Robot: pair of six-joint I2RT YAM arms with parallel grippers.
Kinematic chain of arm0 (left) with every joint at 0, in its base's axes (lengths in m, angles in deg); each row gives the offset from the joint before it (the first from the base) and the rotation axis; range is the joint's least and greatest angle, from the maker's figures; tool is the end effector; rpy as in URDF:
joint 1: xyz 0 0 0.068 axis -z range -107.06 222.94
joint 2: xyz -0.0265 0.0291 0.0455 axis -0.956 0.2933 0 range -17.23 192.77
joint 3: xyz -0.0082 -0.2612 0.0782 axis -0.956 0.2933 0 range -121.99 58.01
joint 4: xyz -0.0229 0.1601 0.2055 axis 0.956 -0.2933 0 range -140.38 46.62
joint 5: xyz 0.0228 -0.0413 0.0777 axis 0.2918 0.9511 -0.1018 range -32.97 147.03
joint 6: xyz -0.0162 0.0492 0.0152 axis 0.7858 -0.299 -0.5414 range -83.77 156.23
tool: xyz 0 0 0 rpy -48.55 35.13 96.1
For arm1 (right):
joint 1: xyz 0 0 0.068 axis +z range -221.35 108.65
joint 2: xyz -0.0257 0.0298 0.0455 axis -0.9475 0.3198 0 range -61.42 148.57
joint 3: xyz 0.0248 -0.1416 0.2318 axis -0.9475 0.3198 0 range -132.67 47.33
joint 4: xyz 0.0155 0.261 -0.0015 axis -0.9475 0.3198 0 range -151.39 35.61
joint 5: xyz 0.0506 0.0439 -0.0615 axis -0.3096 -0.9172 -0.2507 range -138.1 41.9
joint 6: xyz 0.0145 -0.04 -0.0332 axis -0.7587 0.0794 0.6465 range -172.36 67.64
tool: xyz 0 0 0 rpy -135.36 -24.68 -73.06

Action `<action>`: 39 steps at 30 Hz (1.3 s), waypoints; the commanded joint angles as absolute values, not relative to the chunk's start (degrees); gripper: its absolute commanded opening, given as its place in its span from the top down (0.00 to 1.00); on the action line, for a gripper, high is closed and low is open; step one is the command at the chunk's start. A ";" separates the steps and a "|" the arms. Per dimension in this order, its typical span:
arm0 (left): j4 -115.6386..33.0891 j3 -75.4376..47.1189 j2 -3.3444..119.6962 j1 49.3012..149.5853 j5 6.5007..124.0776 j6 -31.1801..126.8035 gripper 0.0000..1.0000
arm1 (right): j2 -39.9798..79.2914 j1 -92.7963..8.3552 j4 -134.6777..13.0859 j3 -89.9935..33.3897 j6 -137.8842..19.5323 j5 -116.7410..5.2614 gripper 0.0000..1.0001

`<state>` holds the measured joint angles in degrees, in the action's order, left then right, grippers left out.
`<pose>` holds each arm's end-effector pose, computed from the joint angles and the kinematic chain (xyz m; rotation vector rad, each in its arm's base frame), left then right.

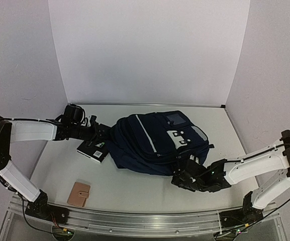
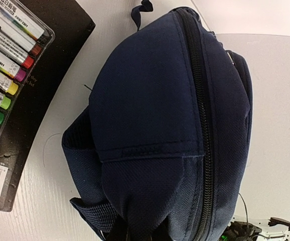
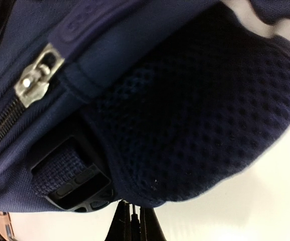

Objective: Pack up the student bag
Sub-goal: Zip the student bag at the center of the board.

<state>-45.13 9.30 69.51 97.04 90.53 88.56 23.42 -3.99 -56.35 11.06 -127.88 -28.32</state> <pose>0.2793 -0.1464 0.2070 -0.2656 2.4907 -1.3057 0.1140 0.2420 0.1457 0.3264 2.5280 0.6517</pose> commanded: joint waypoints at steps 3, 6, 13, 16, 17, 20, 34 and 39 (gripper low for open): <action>-42.19 8.33 63.12 93.09 85.26 85.58 1.00 | 16.92 -12.47 -45.41 16.45 -125.49 -24.83 1.00; -41.02 9.51 62.56 93.07 87.63 84.76 1.00 | 13.19 -12.86 -45.48 15.68 -120.74 -24.79 1.00; -43.27 13.42 61.16 93.25 91.00 81.49 1.00 | 4.39 -13.09 -41.71 9.00 -110.97 -24.81 0.57; -47.22 15.40 59.27 93.25 89.14 80.69 0.99 | 2.89 -14.00 -40.32 6.46 -107.99 -25.84 0.31; -48.02 16.09 58.64 93.25 88.48 80.64 0.97 | 2.85 -14.53 -40.30 5.70 -106.54 -26.96 0.28; -49.13 17.82 56.91 93.22 87.30 80.99 0.74 | 4.07 -16.29 -40.78 3.67 -101.52 -31.50 0.24; -56.18 18.89 43.00 93.84 84.25 84.69 0.20 | 12.72 -24.39 -63.43 6.52 -98.46 -56.81 0.47; -58.20 19.41 46.01 94.48 84.96 84.40 0.18 | 18.94 -24.36 -65.70 5.01 -98.74 -57.68 0.52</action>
<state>-55.68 18.75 43.79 93.76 84.88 84.22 15.56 -24.08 -60.46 5.75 -98.92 -55.05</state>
